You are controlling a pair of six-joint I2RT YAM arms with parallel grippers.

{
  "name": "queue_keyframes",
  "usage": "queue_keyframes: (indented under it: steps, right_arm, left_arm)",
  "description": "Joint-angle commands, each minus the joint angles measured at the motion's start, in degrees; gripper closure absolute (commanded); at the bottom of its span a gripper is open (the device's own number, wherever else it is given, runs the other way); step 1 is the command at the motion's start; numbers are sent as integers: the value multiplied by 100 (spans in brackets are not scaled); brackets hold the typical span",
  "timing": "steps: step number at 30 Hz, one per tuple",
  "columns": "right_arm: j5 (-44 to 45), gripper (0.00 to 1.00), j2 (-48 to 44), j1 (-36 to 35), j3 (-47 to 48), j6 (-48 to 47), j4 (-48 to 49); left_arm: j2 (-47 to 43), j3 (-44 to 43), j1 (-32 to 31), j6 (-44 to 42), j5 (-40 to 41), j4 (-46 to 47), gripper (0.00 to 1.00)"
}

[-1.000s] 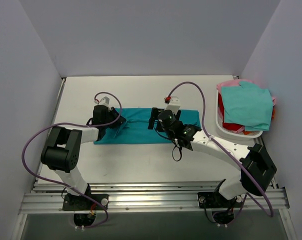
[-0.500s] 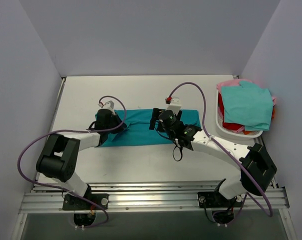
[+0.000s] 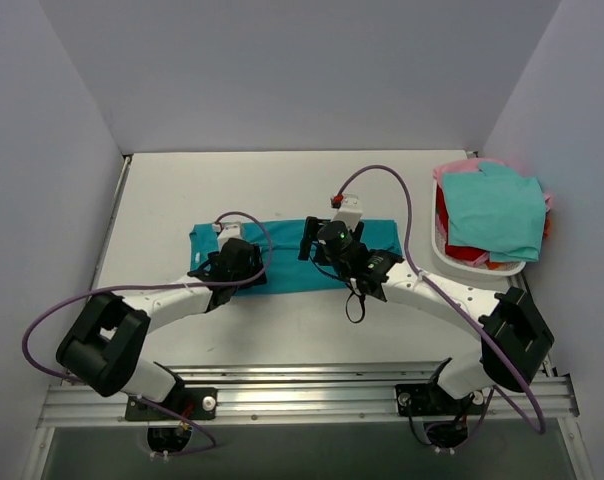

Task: Fold and stack the t-shirts
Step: Fold the other side of the tshirt into a rectangle, then rotate the tshirt 90 degrees

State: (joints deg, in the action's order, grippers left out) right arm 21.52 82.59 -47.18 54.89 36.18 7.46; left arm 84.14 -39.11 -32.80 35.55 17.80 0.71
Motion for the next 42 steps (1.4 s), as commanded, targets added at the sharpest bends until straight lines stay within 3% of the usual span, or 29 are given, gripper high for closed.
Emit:
queue_keyframes:
  steps: [1, 7, 10, 11, 13, 14, 16, 22, 27, 30, 33, 34, 38, 42]
  right_arm:
    - [142, 24, -102, 33, 12, 47, 45]
    - [362, 25, 169, 208, 258, 20, 220]
    - [170, 46, 512, 410, 477, -41, 430]
    - [99, 65, 756, 568, 557, -76, 484]
    - [-199, 78, 1074, 788, 750, -103, 510]
    - [-279, 91, 1397, 998, 951, -111, 528]
    - [-420, 100, 1724, 1175, 1128, -173, 598]
    - [-710, 100, 2735, 1624, 1445, -235, 791]
    - [-859, 100, 2965, 1966, 1104, -156, 897]
    - [-895, 100, 2947, 2090, 761, -15, 1055]
    - [-965, 100, 2956, 2151, 497, 169, 1318]
    - [-1000, 100, 2982, 2151, 322, 213, 1389]
    - [-1132, 100, 2983, 2099, -118, 442, 1653]
    - [-1036, 100, 2816, 1958, -523, 740, 1697]
  left_arm:
    - [-318, 158, -226, 338, 838, -431, 16]
    - [-802, 404, -262, 1103, 1322, -361, 16]
    - [-864, 282, -262, 1226, 1410, -457, 17]
    - [-855, 229, -262, 1270, 1480, -519, 18]
    - [-838, 98, -262, 1305, 1542, -650, 19]
    - [-829, 71, -262, 1314, 1542, -660, 19]
    - [-838, 44, -262, 1340, 1560, -686, 19]
    - [-706, 27, -219, 1446, 1727, -730, 20]
    - [-242, -26, -113, 1560, 1543, -608, 26]
    - [118, 18, -8, 1587, 1375, -266, 37]
    - [541, -122, 19, 1569, 1243, -168, 60]
    - [673, -184, 36, 1560, 1191, -168, 75]
    - [1305, -500, 98, 1481, 1155, -176, 97]
    - [1684, -817, 265, 1367, 1120, -168, 98]
